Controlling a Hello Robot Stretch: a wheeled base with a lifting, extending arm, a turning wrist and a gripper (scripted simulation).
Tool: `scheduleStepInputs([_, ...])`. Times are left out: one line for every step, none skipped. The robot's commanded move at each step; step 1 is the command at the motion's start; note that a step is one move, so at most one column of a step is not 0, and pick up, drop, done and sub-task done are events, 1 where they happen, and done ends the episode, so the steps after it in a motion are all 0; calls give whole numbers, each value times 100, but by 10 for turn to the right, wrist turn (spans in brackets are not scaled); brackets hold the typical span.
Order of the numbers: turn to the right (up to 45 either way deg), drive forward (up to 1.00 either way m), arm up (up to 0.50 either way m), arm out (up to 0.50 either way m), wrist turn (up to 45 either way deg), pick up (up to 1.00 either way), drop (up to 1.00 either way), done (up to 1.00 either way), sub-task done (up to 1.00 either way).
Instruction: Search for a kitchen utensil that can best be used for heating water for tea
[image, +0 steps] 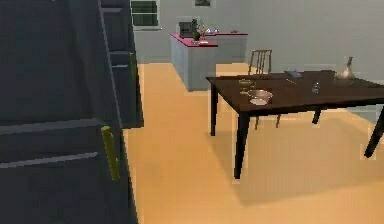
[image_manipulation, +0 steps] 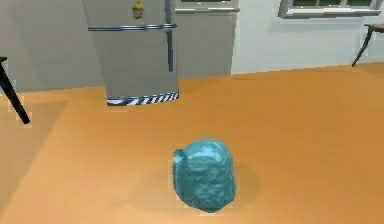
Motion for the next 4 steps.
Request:
scheduleStepInputs([210,0,0,0,0,0,0,0,0])
scheduleStepInputs([0,50,0,0,0,0,0,0,0])
scheduleStepInputs([0,40,0,0,0,0,0,0,0])
scheduleStepInputs([-450,0,0,0,0,0,0,0,0])
